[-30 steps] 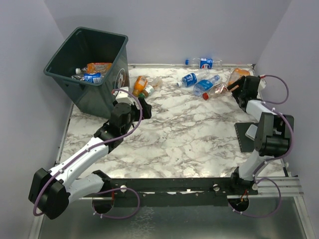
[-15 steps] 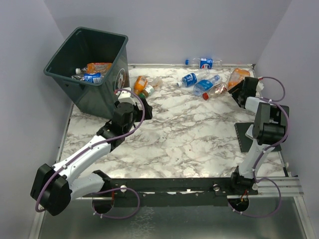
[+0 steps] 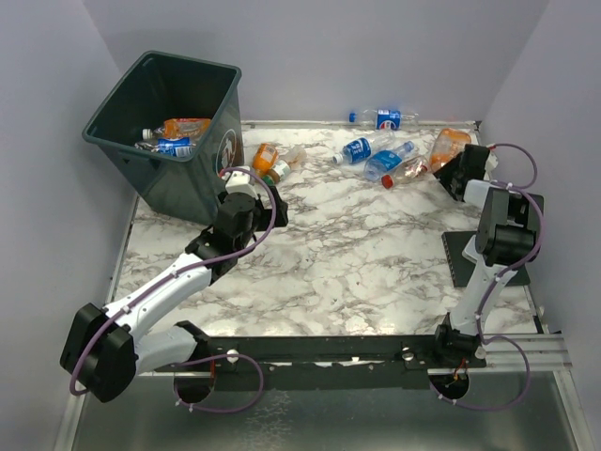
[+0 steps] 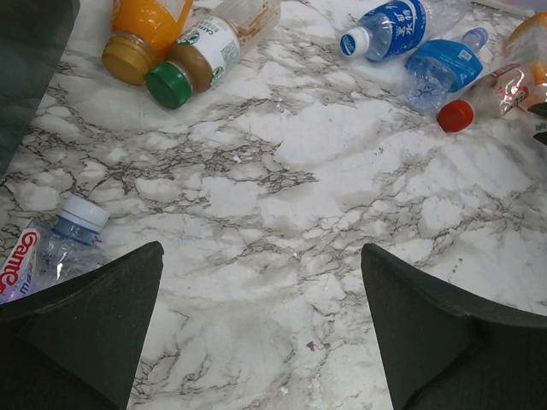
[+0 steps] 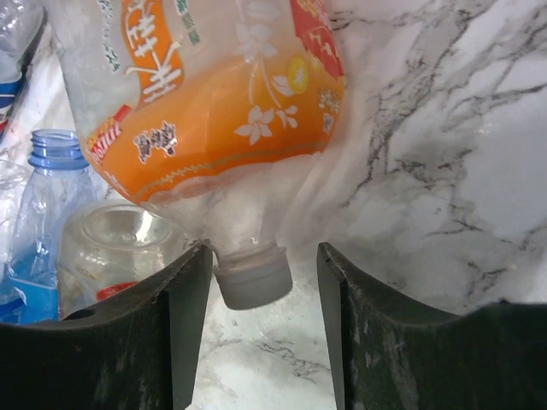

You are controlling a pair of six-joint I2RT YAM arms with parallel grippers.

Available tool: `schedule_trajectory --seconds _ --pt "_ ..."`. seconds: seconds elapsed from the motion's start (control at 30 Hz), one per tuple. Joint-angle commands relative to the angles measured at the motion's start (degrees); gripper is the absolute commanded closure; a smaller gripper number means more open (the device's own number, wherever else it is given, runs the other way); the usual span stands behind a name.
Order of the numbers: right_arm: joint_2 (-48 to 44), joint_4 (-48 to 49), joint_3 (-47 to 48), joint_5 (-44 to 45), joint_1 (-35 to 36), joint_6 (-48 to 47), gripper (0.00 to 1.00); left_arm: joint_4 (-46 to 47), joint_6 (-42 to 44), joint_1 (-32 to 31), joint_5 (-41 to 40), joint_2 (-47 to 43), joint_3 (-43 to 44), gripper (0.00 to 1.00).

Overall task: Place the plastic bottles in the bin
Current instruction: Move the plastic bottle to the center of the board.

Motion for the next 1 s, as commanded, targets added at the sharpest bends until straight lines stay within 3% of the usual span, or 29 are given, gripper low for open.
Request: schedule_trajectory --seconds 0.0,0.3,0.43,0.63,0.83,0.97 --pt "2.05 -2.08 3.12 -2.01 -0.35 -1.38 0.47 0.88 0.56 -0.11 1.35 0.39 0.02 0.01" --pt "-2.04 0.73 -0.62 -2.54 -0.37 -2.52 0.8 0.87 0.43 -0.11 1.68 0.08 0.12 0.01" --pt "-7.93 1.73 -3.54 -2.24 -0.27 -1.88 0.99 0.86 0.05 -0.11 2.11 -0.85 0.11 0.01" --pt "-24.3 3.82 -9.85 -1.17 4.59 -0.97 1.0 1.0 -0.64 -0.11 2.59 -2.77 -0.01 0.01" --pt "-41.7 -0.1 -15.77 -4.34 19.8 -5.63 1.0 1.4 -0.38 -0.11 1.79 -4.92 -0.64 0.01" --pt "-49.43 -9.37 -19.34 -9.55 30.46 -9.36 0.99 1.23 1.1 -0.11 -0.69 -7.58 -1.04 0.01"
